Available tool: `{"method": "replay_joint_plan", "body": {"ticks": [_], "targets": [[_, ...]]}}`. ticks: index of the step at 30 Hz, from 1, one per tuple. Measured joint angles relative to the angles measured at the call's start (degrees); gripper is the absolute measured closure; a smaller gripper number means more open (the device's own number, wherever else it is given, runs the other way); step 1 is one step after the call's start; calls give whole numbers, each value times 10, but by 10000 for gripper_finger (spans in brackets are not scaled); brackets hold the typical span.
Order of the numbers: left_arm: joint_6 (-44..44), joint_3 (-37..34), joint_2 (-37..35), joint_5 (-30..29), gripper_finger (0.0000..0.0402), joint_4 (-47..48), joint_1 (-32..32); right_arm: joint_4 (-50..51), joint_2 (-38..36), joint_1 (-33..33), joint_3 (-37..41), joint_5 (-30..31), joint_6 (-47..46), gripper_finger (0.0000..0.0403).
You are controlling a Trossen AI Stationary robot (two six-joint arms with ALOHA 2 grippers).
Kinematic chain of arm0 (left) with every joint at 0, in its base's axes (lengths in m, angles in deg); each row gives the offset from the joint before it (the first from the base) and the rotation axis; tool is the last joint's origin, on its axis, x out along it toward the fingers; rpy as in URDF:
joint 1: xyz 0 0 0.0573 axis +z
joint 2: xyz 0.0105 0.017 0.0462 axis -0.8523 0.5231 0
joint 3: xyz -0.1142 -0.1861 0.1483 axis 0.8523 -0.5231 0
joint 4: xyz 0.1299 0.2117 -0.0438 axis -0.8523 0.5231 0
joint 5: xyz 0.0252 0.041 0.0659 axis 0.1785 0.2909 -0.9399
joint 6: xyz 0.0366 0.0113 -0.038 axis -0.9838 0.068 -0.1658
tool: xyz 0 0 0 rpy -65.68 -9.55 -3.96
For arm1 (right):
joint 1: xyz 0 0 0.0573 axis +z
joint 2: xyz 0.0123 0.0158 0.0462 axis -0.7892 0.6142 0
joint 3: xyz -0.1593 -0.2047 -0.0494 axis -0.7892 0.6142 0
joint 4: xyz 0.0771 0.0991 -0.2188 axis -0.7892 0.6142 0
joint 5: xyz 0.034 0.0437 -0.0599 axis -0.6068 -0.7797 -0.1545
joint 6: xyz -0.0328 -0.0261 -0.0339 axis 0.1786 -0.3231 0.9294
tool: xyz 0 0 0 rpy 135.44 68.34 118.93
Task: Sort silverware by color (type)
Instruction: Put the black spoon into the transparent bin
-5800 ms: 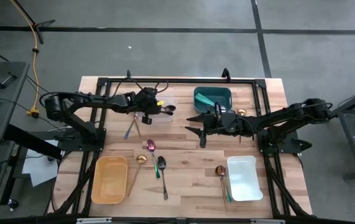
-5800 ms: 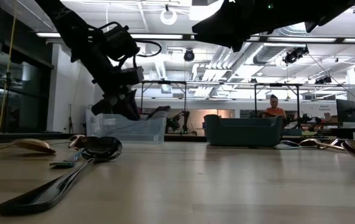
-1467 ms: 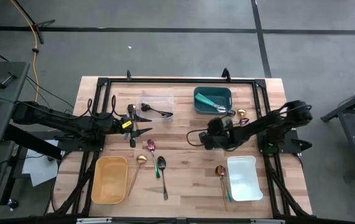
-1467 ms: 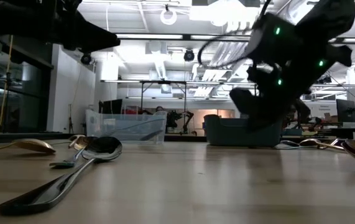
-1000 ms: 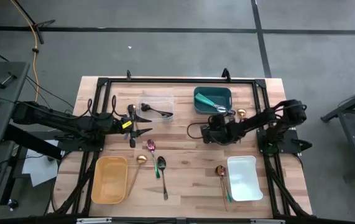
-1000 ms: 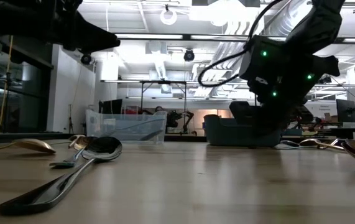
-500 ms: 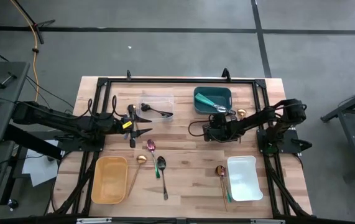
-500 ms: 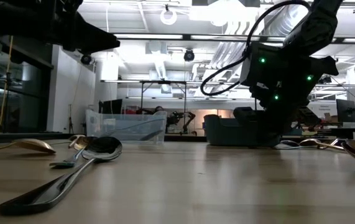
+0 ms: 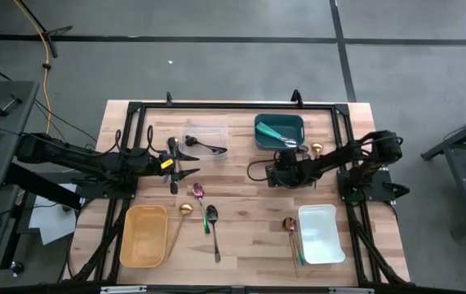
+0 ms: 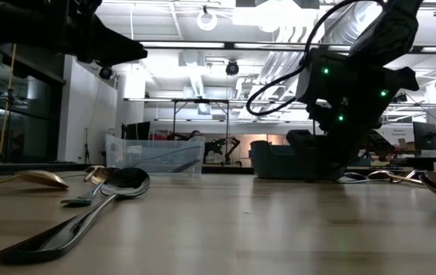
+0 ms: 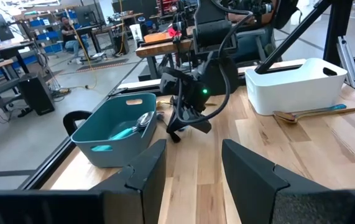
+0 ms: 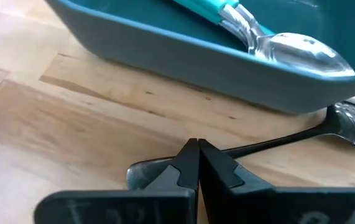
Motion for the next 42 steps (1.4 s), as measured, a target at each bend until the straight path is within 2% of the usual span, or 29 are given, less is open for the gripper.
{"method": "replay_joint_plan", "body": {"ticks": [33,42], "targets": [[7,0,0,0,252,0,0,-117,1,91,1,-44,1,403],[3,0,0,0,253,0,0,-161,2,103,-16,-62,67,403]]}}
